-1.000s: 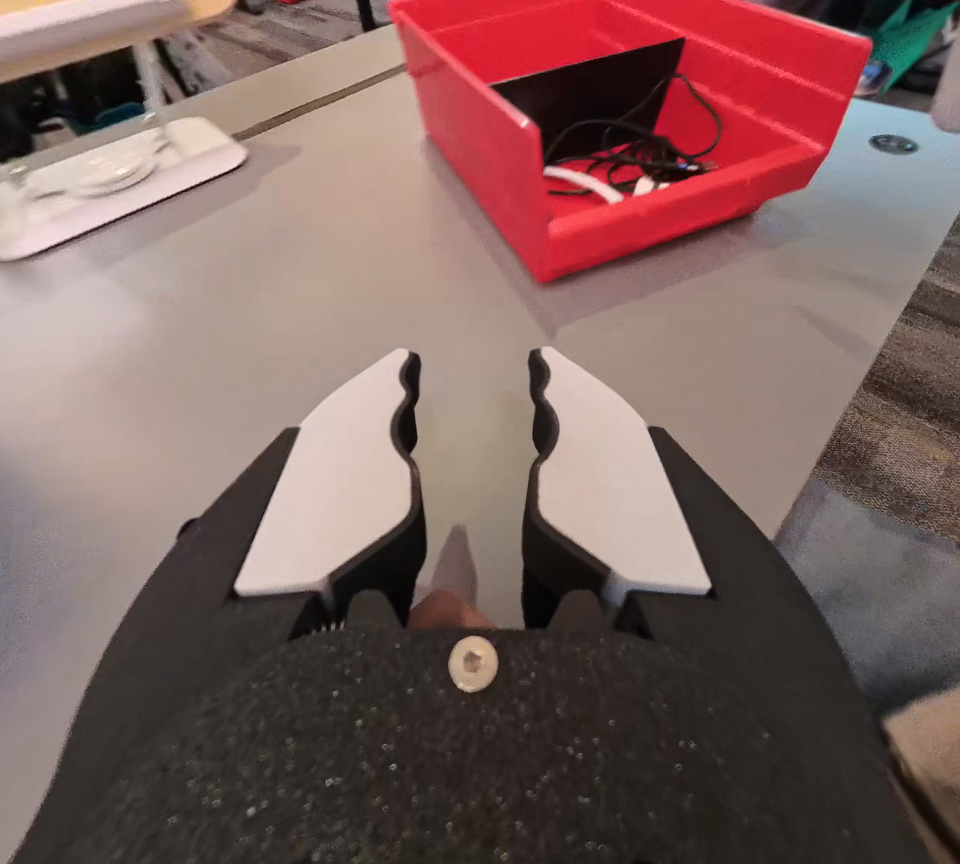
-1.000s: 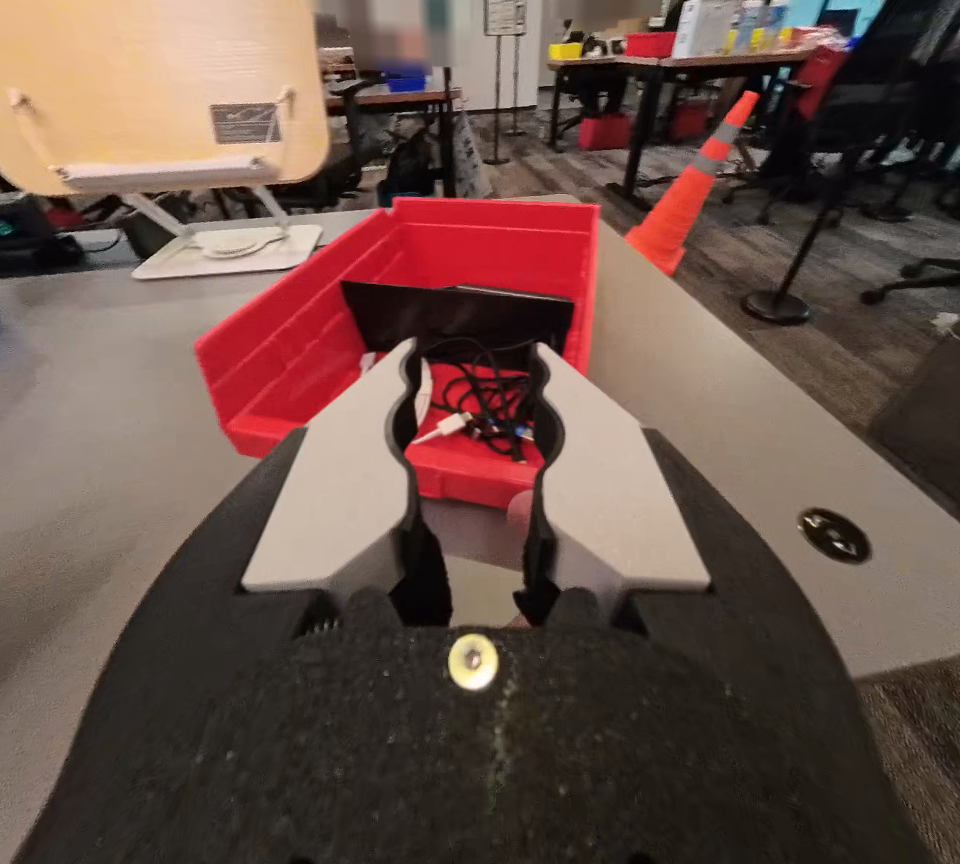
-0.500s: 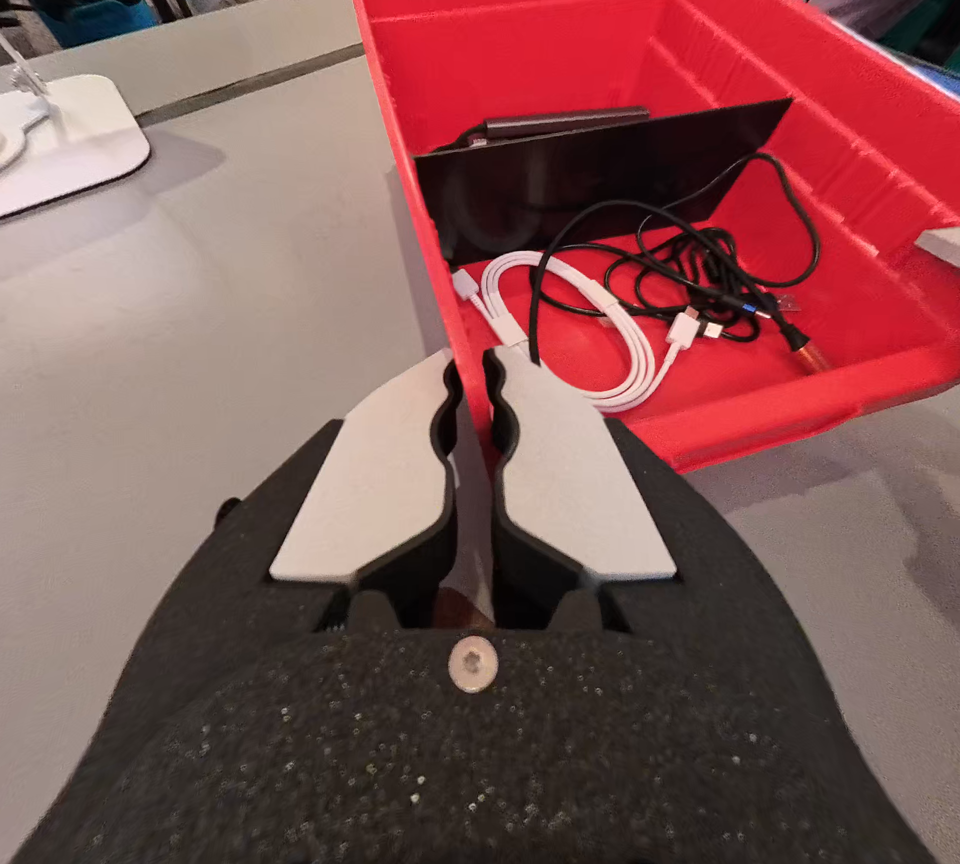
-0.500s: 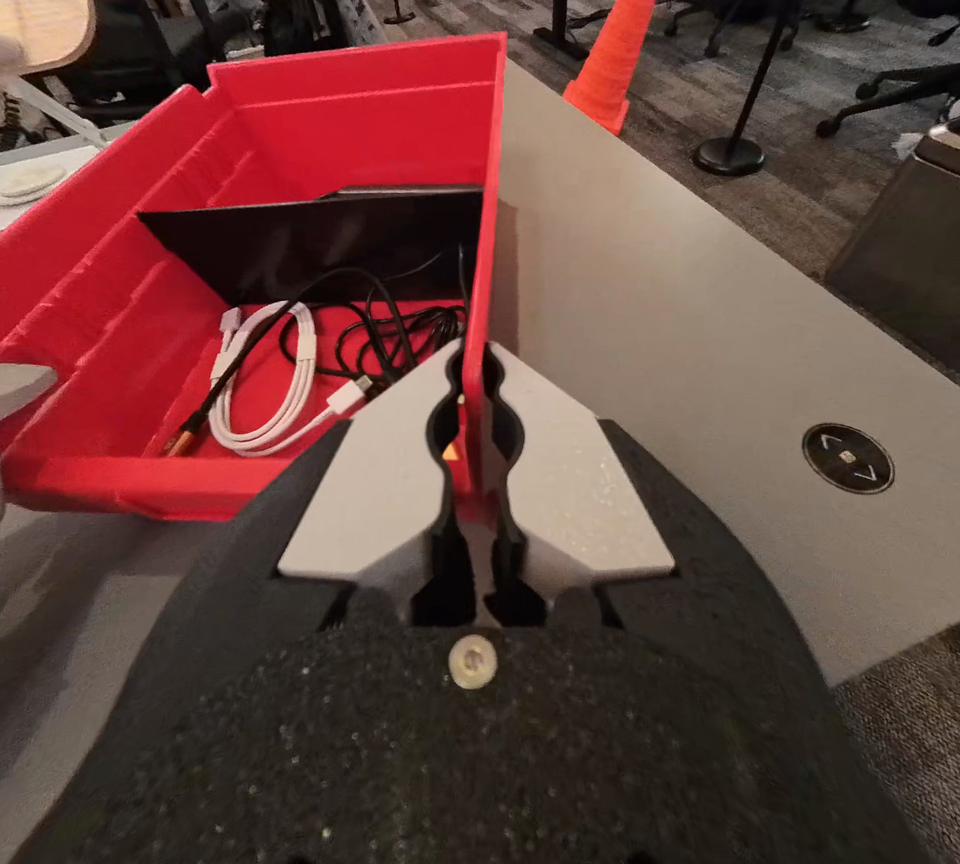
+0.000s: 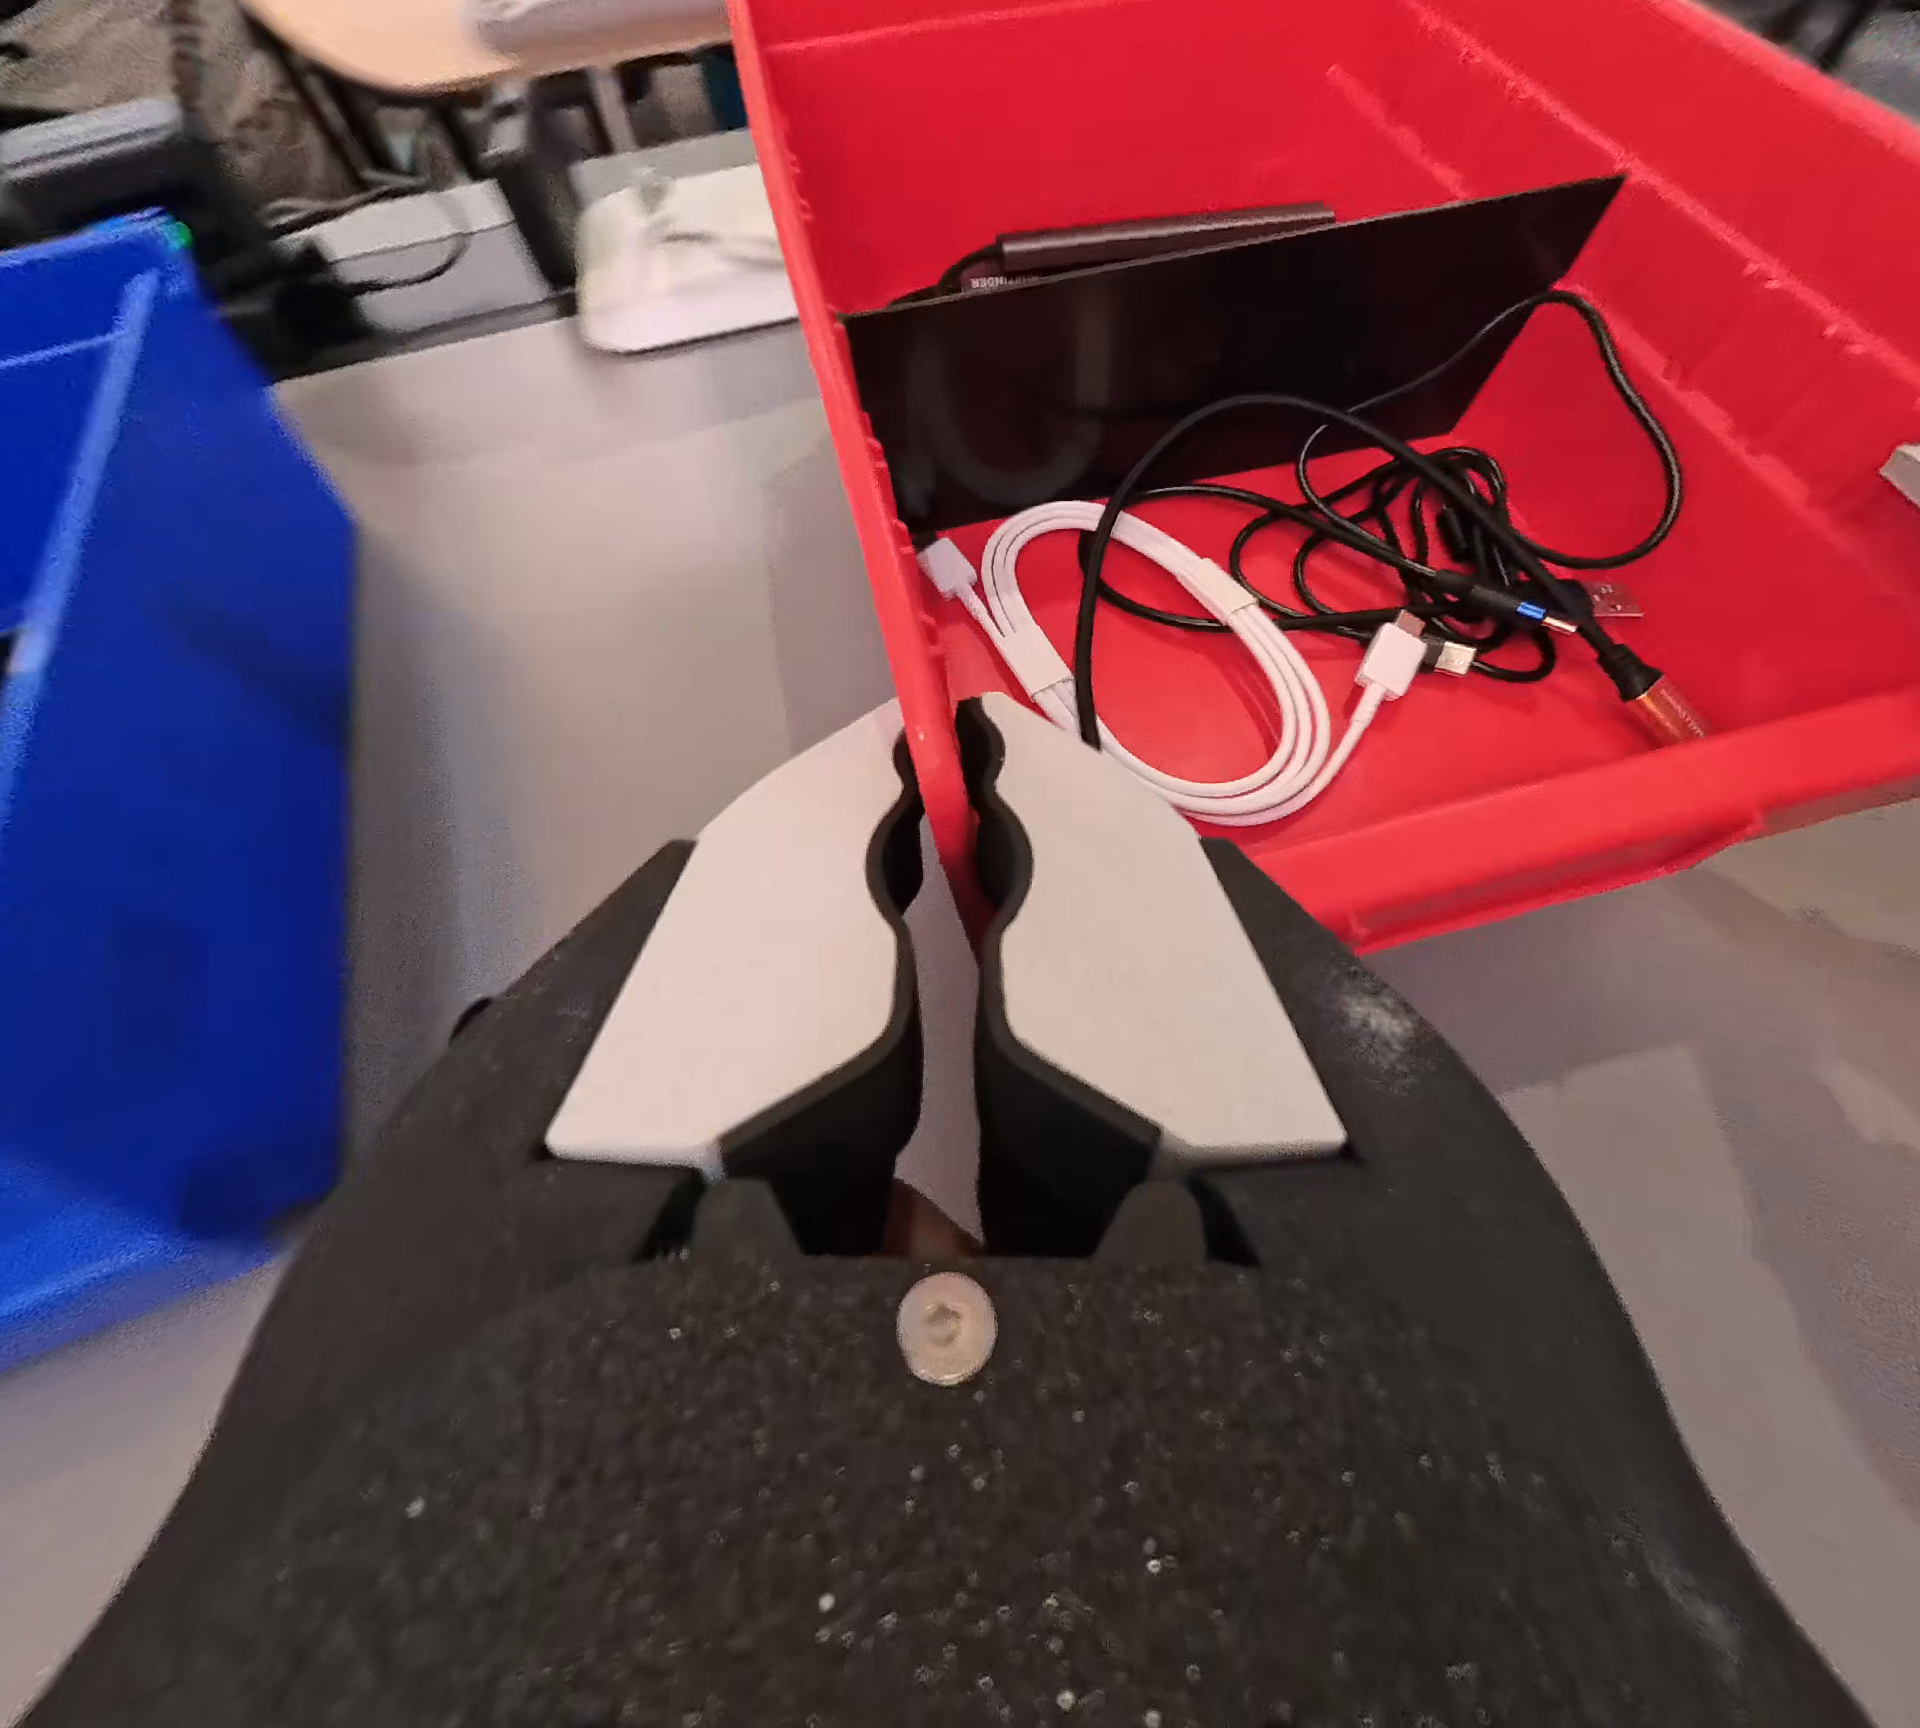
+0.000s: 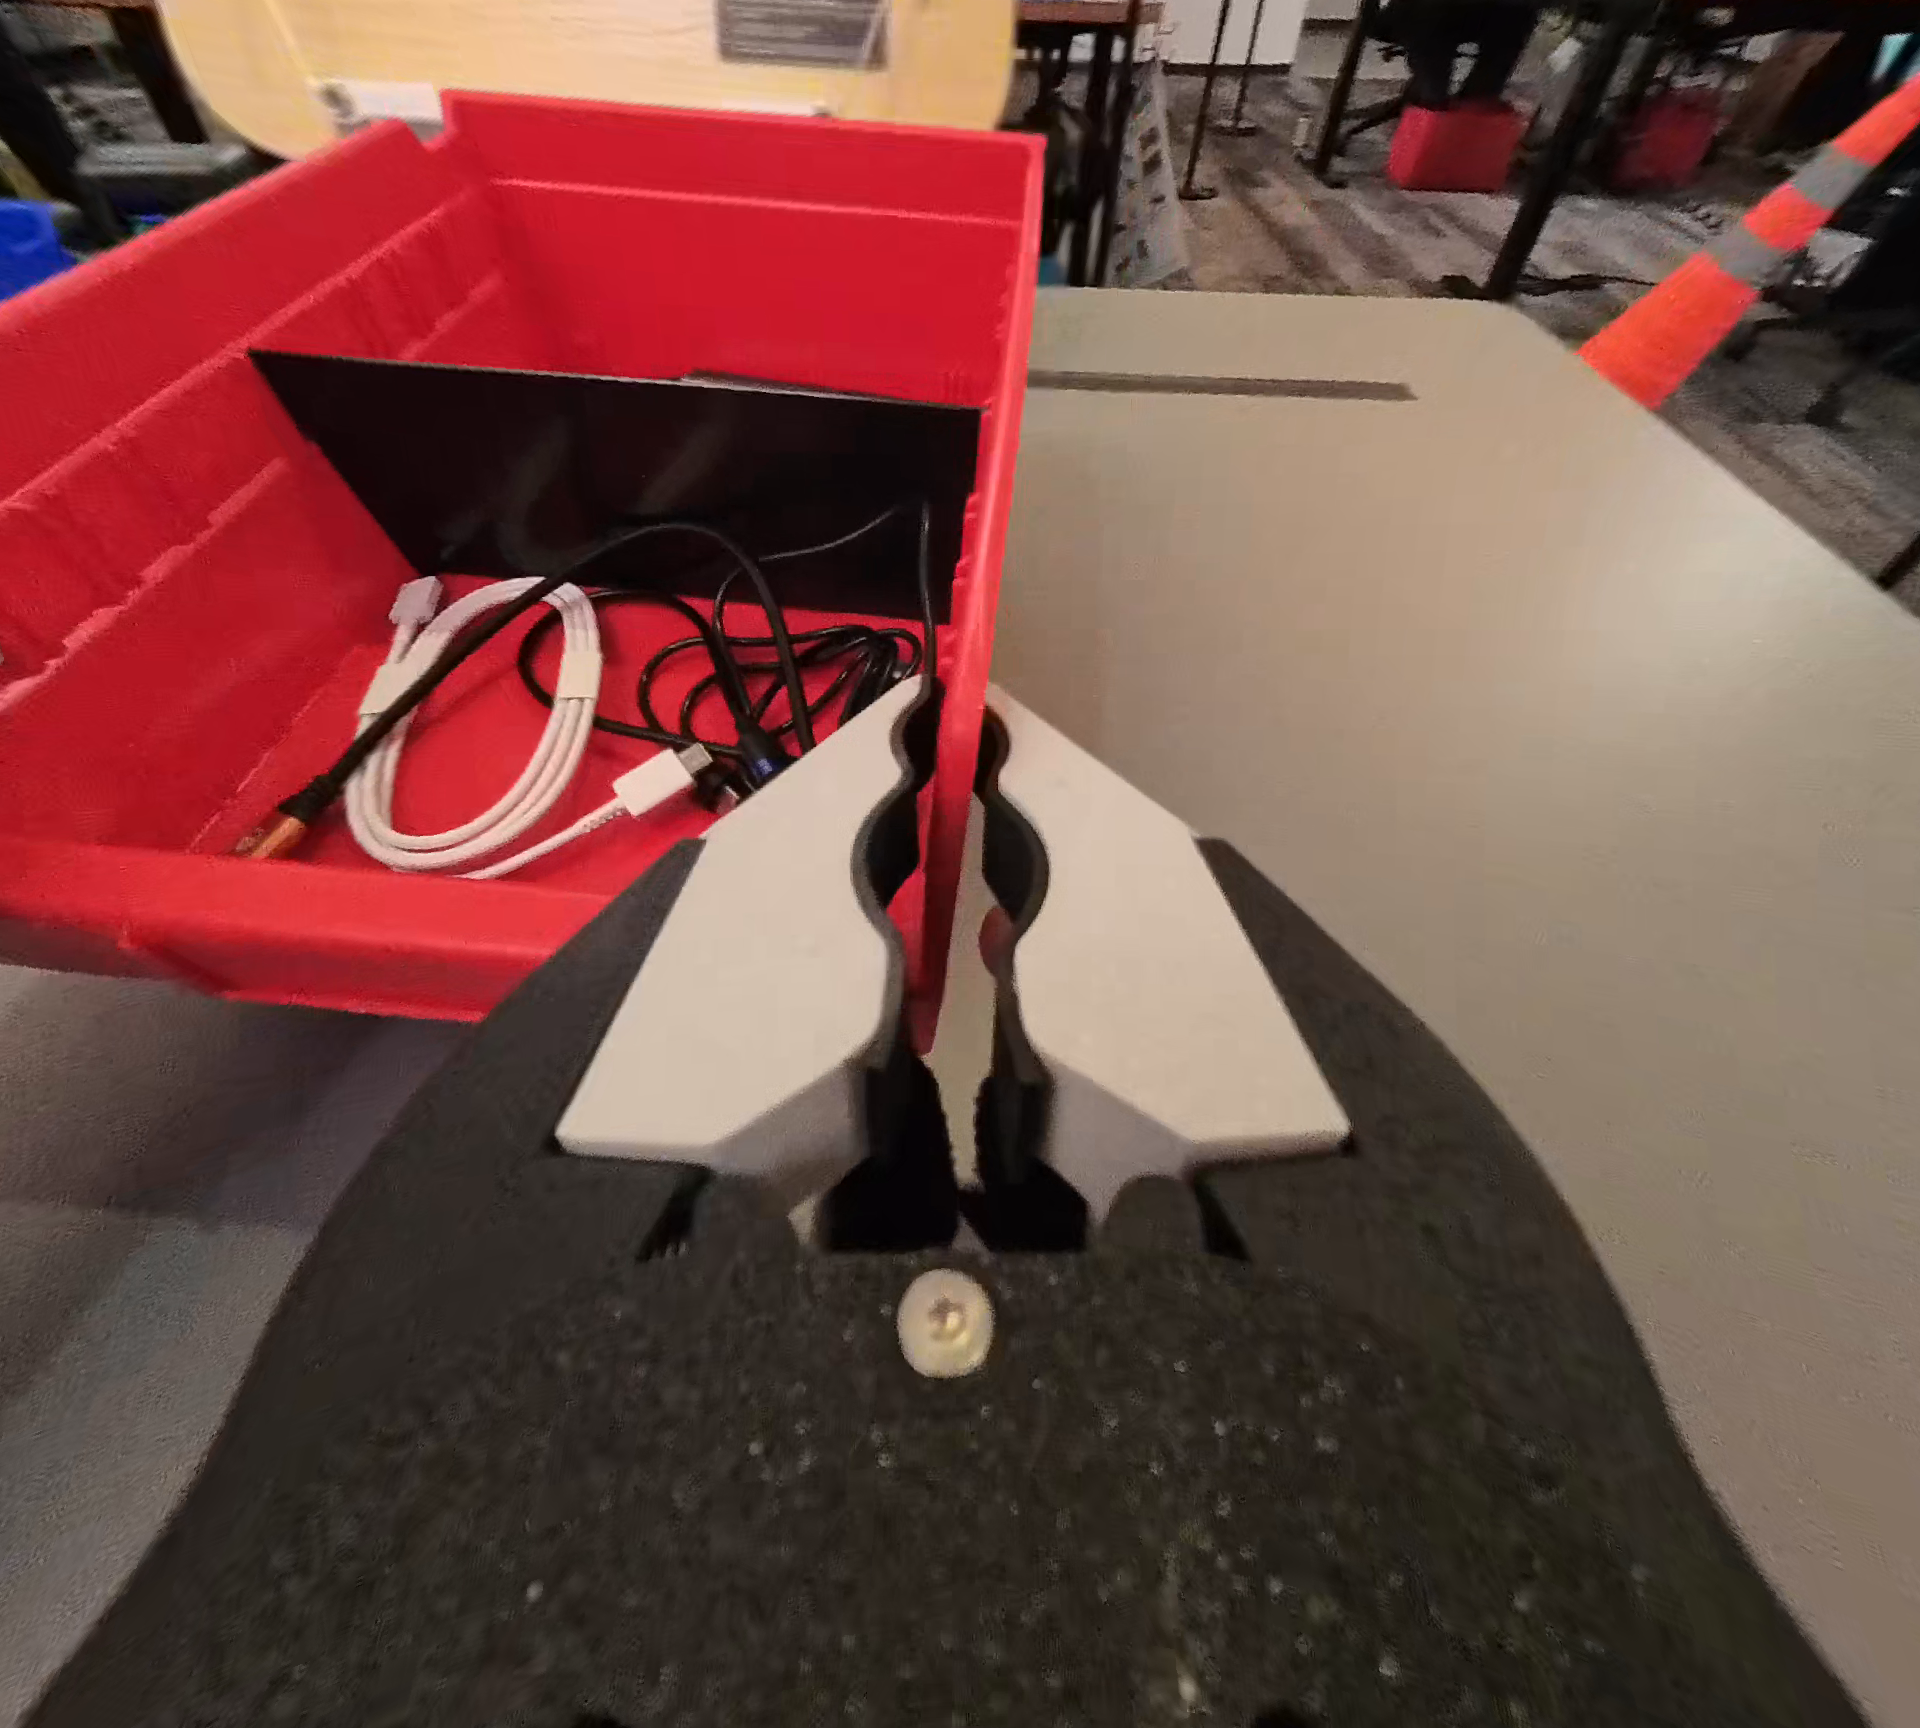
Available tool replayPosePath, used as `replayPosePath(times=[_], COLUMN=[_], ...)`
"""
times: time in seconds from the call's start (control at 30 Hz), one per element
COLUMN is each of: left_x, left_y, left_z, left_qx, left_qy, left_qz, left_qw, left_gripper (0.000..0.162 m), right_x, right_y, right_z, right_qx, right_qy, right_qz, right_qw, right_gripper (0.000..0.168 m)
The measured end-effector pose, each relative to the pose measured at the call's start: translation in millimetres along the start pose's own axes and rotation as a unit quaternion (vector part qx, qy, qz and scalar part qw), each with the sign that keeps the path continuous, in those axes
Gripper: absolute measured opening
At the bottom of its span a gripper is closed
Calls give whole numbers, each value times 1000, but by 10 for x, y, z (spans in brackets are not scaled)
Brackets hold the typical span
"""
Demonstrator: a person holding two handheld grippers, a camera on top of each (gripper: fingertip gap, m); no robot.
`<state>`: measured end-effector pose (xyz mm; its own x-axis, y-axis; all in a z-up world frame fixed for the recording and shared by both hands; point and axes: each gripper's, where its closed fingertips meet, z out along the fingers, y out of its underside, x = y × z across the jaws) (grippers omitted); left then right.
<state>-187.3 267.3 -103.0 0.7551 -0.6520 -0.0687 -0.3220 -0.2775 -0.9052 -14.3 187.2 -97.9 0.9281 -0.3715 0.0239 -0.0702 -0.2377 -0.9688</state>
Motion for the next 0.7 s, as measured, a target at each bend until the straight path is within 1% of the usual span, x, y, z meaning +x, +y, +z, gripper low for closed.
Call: replayPosePath(times=[0.07,0.13,0.23,0.27,0.33,0.37,0.4,0.43,0.47,0.5,0.53,0.57,0.63,0.67,0.7], left_x=[-301,-512,-708,-702,-569,-490,-446,-456,-542,-725,-1006,-1352,-2077,-2415,-2685], left_y=[123,246,341,344,325,326,296,233,154,84,48,66,257,400,511], left_z=[-52,-38,28,38,-7,-75,-190,-341,-508,-669,-812,-938,-1137,-1210,-1255], left_qx=[-11,-24,-28,-25,-12,-8,3,22,49,76,94,96,60,31,16], left_qy=[-21,-18,-16,-11,43,80,109,127,129,109,66,10,-85,-124,-144], left_qz=[-14,-31,-26,-17,4,-7,-30,-52,-67,-75,-80,-85,-108,-120,-132], left_qw=[1000,999,999,999,999,997,994,990,988,988,990,992,989,985,981], left_gripper=[5,6,8,10,19,25,32,35,36,36,35,33,35,40,44], right_x=[-317,-554,-742,-755,-682,-646,-626,-603,-558,-488,-432,-424,-377,-362,-389], right_y=[20,36,142,176,174,133,30,-79,-156,-198,-229,-249,-242,-239,-244], right_z=[131,231,386,440,446,407,338,248,154,62,-42,-140,-270,-322,-370], right_qx=[-10,-21,-45,-43,-33,-26,-1,29,49,61,73,87,106,115,123], right_qy=[-20,-36,-59,-65,-58,-62,-78,-96,-106,-106,-107,-118,-108,-98,-94], right_qz=[1,14,2,13,41,53,59,53,42,25,5,-16,-33,-32,-31], right_qw=[1000,999,997,997,997,996,995,994,992,992,991,989,988,988,987], right_gripper=[3,3,3,7,15,19,23,26,30,36,36,35,35,35,36])
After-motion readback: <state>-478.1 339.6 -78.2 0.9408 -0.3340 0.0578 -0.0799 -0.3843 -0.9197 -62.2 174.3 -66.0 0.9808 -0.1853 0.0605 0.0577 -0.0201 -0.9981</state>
